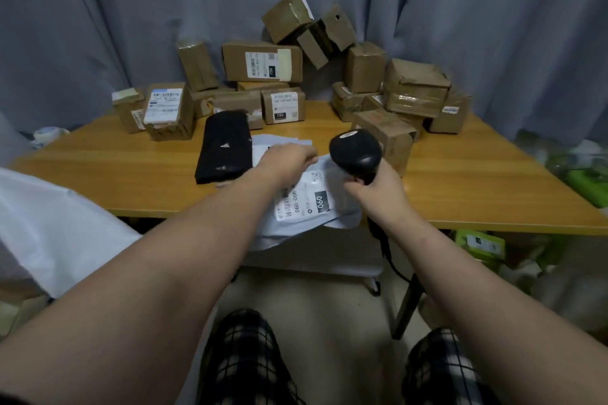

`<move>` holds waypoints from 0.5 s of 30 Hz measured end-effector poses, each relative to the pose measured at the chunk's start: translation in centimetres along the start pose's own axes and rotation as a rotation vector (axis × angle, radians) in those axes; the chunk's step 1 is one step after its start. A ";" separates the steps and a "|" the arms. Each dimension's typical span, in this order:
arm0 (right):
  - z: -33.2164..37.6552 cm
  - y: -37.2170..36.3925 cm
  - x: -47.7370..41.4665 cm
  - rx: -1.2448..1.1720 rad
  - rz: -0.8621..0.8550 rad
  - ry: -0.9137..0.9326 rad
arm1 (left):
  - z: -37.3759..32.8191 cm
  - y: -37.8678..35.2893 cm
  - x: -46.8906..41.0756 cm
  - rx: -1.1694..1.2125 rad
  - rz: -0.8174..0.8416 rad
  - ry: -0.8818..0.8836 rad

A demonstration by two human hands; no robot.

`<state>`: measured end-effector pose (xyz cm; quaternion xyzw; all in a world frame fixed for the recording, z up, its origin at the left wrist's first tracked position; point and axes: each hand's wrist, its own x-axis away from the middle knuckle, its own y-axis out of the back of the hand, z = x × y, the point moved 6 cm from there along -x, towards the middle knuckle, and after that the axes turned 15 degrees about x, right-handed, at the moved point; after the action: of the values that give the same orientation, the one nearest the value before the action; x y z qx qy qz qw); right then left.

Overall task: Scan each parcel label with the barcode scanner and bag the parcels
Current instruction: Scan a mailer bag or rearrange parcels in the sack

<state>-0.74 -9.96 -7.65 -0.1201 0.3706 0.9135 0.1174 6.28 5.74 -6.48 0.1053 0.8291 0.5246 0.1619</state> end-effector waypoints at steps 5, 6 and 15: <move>-2.9 -2.7 0.1 0.080 0.207 -0.098 | -0.7 -2.3 2.0 -0.317 -0.241 -0.037; -3.5 -3.1 -0.1 0.115 0.207 -0.113 | -0.8 -2.8 2.8 -0.310 -0.236 -0.031; -2.8 -3.5 -1.2 0.395 0.230 -0.080 | 1.6 -7.9 7.4 -0.037 0.204 0.185</move>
<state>1.85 -9.65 -11.52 -0.0156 0.5485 0.8346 0.0483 0.00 6.22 -15.44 0.1372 0.8158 0.5609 0.0326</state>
